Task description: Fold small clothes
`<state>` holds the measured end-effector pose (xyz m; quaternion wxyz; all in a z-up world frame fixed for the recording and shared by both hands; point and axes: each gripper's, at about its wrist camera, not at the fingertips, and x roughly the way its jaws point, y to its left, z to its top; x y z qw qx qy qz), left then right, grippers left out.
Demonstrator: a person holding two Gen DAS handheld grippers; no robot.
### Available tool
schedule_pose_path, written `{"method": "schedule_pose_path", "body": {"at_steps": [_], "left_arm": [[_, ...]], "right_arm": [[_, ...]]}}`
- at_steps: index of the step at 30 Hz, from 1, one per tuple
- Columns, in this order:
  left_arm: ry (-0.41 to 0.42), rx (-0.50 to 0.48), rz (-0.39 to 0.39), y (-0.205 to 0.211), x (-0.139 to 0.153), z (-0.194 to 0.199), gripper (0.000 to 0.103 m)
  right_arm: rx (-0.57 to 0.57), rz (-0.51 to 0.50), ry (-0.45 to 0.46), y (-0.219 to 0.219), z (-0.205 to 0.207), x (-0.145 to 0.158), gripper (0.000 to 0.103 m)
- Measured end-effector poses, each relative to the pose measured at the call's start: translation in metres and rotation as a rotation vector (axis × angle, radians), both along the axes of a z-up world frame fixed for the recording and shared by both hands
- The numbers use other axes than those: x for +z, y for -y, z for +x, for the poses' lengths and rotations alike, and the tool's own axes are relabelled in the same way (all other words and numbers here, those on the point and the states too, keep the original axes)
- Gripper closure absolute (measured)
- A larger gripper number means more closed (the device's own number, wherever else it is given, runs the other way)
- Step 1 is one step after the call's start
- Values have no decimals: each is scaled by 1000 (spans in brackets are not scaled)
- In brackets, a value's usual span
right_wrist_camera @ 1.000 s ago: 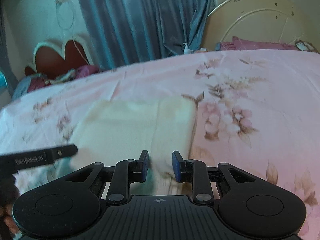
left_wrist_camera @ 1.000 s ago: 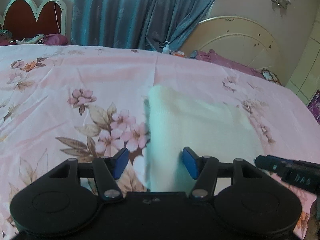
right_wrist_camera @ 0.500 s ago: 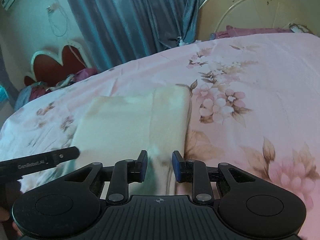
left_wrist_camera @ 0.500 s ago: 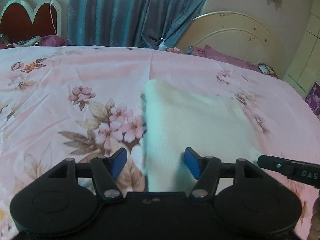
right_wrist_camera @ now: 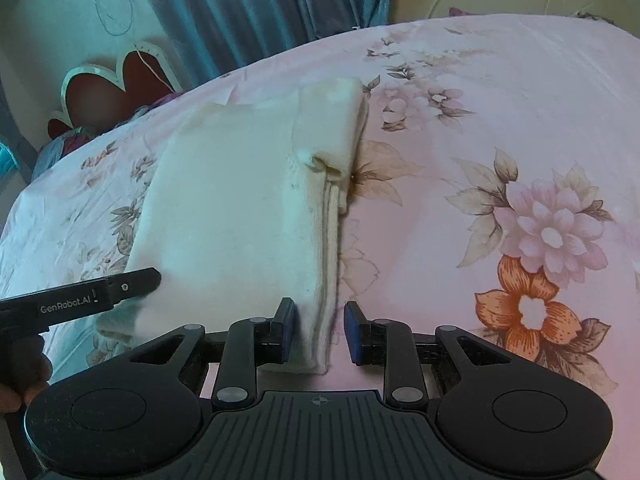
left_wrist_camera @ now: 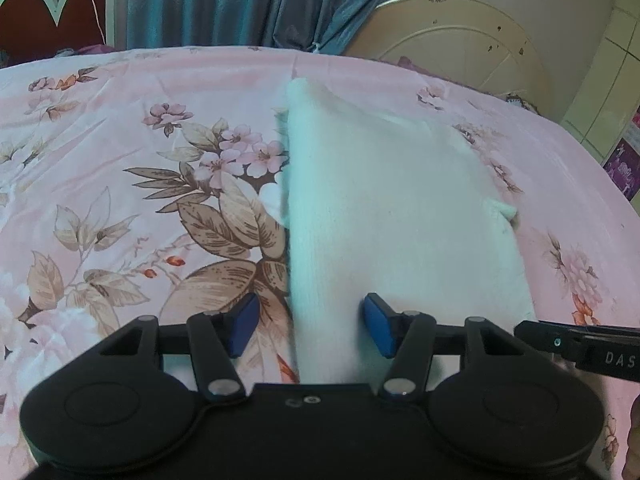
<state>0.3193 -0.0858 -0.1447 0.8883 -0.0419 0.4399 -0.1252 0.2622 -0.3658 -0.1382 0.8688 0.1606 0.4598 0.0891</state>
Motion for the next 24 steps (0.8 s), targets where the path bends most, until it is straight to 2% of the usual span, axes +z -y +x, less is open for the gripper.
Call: {"method": "schedule_pose_path", "body": {"at_steps": [6,7,8,9,14,20,24], "left_arm": [[20,13,19,3,16,7,30],[30,11,19,4,19,8,26],[38,8,17,6,21,10,23],[44,5,17,8,24,14,22],[32,19,-6,13,27,35,20],[22,57,-53,11,23,62,19],[-3,52,-90,10,11,78,19]], "right_arm": [[-24,50,30,9,5,14,73],[-31,52,36,11,8,15,69],[-39,54,45,12,11,17,50],[-49,56,60,14,13,19,36],[-74,99,86,21,38,23,35],[-130,194,64,34,74,9,35],[-122,254,45,37,95,-5,35]]}}
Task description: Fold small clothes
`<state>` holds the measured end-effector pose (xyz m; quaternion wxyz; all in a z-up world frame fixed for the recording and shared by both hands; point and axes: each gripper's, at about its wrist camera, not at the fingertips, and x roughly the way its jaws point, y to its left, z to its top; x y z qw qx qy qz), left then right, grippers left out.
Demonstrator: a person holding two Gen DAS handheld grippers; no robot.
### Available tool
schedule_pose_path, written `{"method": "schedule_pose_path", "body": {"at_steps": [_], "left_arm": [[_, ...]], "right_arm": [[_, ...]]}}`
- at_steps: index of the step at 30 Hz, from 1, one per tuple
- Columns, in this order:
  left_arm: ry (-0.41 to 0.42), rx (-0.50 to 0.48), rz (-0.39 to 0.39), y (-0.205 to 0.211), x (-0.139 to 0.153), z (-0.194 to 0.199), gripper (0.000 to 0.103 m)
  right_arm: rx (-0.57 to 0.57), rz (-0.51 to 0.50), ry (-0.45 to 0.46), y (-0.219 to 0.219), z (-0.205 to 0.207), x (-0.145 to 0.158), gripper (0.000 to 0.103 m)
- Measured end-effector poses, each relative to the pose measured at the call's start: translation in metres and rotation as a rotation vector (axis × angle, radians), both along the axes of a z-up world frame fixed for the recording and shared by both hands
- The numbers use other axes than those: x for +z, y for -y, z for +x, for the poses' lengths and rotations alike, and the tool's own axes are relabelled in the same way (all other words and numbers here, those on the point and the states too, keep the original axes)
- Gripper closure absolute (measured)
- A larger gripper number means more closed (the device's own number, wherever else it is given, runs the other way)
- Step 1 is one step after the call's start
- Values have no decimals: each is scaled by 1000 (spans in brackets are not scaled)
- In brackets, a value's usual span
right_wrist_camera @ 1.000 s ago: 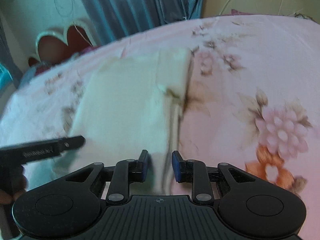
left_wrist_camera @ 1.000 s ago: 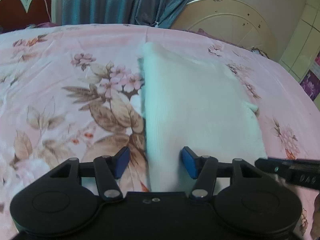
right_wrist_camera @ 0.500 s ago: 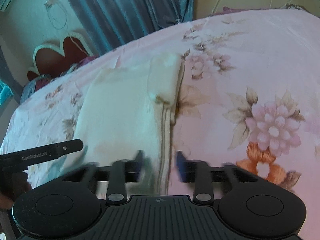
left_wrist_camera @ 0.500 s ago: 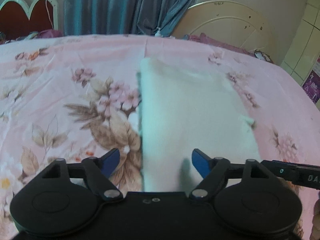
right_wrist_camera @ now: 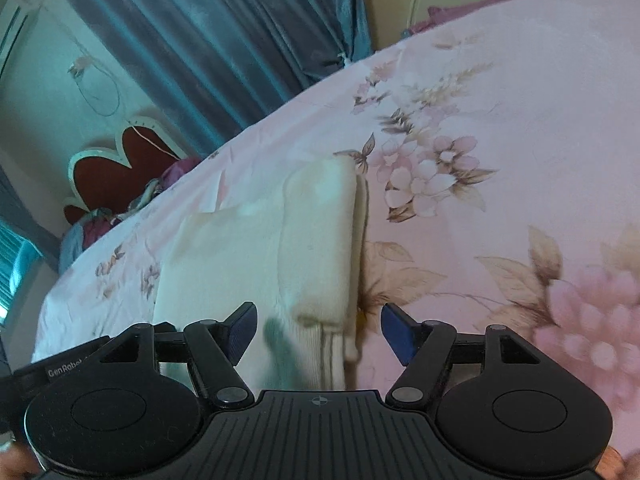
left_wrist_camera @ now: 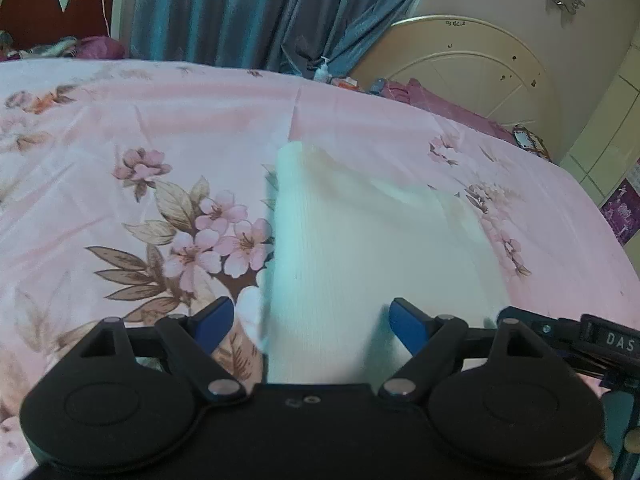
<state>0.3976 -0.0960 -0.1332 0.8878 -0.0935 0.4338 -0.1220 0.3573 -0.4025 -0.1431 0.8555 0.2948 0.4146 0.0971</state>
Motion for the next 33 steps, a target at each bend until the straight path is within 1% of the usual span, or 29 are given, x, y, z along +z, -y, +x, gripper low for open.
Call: {"method": "schedule_pose_path", "body": {"at_steps": [2,3,6,7,8,9,11,12,14,18,21,23,27,30,33], "left_arm": [[-17,-6,-24,0,-6,5,20],[-35,-12,-51,-1,-10,8,20],[-55,-13,-105,-3,-18,13,25],[-50,-20,-112,-2,-19,13,34],[-49,-37,-127,0,-19,14,41],[-49,-33,-129,0,-19,14,45],[-46,-23,-140,1,-17,14,57],[-41,-16,-142,0,-15,12,59],[-23,-17,-137,0,-8,10,66],[11,-20,-148,-2,11,5,69],[52,-35,-135,-9,32,-2,69],[68,-29,-133,-23,44,-6,69],[99,-3,-121,-70,64,-14,69],[113,24,-119,-116,72,-19,69],[122,37,-112,-165,76,-23,69]], "right_arm": [[17,10,-11,-1,10,-9,35],[17,15,-16,-1,13,-13,35],[30,61,12,-3,18,-20,36],[32,73,16,-4,19,-21,39],[46,82,12,-6,22,-23,55],[42,90,10,-7,23,-25,60],[55,98,6,-8,24,-23,68],[62,95,10,-8,24,-21,70],[65,89,18,-10,22,-15,72],[71,93,57,-18,18,5,73],[102,82,88,-37,17,26,73],[122,85,109,-54,16,39,73],[160,107,133,-101,18,59,73],[190,114,148,-148,20,68,73],[195,125,148,-203,19,72,73]]}}
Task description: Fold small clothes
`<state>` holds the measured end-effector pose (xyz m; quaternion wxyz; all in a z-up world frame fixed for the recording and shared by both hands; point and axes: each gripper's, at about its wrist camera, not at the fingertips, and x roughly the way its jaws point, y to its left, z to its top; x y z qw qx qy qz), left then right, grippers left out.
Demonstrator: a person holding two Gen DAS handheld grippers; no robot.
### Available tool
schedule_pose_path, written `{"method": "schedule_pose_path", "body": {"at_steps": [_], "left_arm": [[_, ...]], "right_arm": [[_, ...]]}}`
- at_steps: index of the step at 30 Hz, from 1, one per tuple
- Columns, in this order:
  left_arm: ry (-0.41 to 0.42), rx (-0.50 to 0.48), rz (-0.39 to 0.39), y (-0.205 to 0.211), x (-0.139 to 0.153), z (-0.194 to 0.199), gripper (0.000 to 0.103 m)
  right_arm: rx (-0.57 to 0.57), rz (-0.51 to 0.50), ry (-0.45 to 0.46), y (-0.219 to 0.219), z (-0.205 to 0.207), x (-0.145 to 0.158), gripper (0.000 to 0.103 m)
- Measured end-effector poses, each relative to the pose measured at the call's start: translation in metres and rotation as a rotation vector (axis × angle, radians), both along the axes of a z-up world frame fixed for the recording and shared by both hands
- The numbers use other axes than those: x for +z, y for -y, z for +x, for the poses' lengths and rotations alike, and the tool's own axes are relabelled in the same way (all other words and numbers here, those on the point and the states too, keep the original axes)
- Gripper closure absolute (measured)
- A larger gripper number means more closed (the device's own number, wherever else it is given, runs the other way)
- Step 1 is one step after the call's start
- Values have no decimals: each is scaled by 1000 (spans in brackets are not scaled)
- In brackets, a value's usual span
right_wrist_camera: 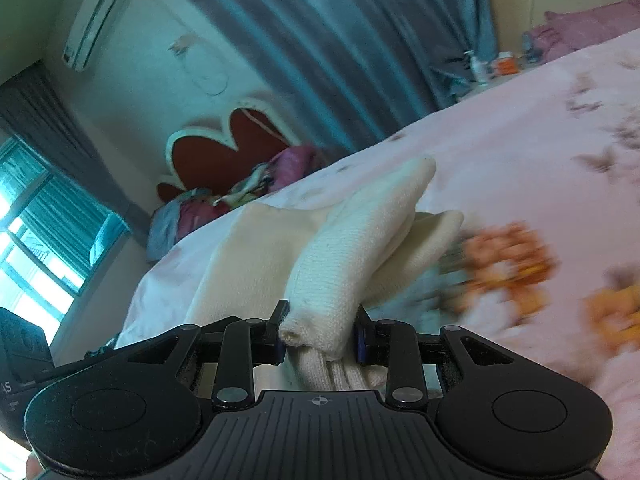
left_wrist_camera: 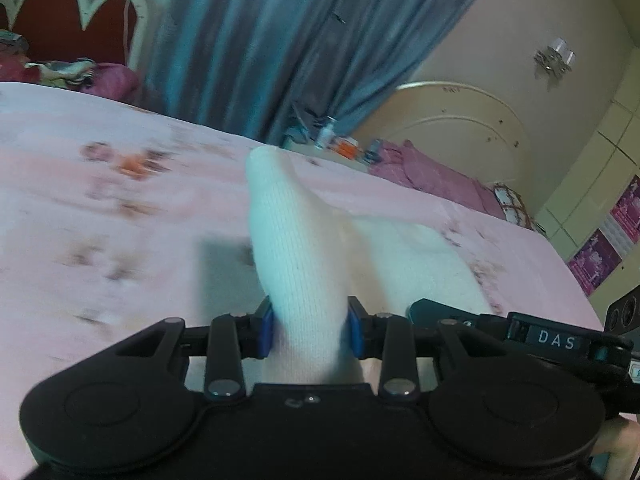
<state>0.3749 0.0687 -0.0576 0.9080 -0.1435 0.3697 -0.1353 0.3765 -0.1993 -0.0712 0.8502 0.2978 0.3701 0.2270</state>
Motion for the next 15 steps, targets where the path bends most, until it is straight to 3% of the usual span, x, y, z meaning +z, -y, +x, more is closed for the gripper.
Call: {"method": "schedule_pose_path", "body": {"at_steps": [9,15], "left_arm": [[1,39,22,-129,-6,11,69],[2,77,40,-169,-26,29,69]], "right_arm": [[13,18,-15,-144,14,-12,73],[29,15,-46,-198,39,-36,73]]}}
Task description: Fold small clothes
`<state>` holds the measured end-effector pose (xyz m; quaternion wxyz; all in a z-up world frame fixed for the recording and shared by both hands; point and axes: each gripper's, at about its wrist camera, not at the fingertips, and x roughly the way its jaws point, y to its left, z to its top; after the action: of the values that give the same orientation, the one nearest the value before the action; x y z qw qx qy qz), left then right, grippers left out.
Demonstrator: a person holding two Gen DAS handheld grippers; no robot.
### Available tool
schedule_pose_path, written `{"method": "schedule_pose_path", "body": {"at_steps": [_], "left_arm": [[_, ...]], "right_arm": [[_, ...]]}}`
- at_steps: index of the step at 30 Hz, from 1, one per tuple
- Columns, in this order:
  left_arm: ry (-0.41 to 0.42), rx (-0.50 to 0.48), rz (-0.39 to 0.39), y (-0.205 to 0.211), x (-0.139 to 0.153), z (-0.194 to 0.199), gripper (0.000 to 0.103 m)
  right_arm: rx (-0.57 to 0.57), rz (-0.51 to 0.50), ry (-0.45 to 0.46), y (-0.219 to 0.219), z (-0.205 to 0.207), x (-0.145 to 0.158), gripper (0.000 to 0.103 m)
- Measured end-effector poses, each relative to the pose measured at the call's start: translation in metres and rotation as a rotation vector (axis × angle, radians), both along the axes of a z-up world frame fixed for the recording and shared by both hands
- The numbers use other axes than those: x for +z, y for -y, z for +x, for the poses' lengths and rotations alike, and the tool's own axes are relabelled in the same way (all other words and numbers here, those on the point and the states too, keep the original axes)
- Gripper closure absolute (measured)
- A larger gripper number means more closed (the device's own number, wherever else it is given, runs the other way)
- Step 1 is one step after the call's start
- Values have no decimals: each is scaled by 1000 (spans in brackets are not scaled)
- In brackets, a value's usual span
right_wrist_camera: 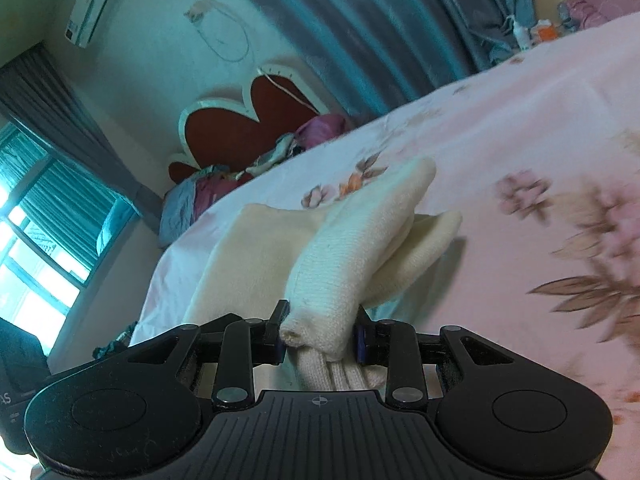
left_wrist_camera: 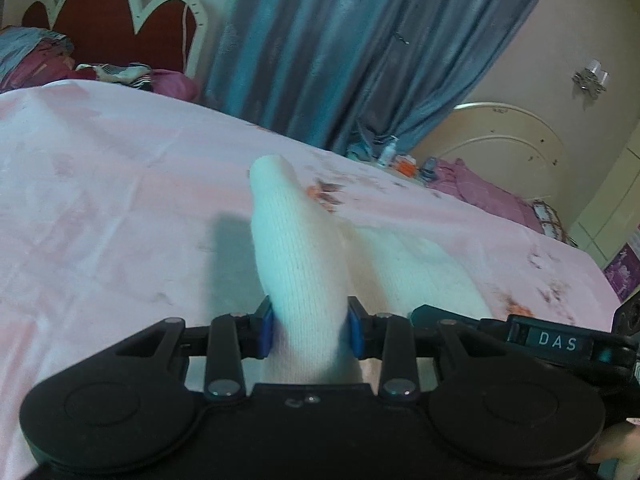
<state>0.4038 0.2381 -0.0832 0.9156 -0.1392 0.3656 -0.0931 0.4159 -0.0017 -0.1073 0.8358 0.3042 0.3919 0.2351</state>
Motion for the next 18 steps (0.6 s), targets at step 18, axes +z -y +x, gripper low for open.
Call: {"method": "schedule_pose_path", "body": {"at_steps": [18], "left_arm": [[-21,60,32,-33,-27,17,55]], "right_arm": [[-116,-118,-15,21,5,-9,72]]}}
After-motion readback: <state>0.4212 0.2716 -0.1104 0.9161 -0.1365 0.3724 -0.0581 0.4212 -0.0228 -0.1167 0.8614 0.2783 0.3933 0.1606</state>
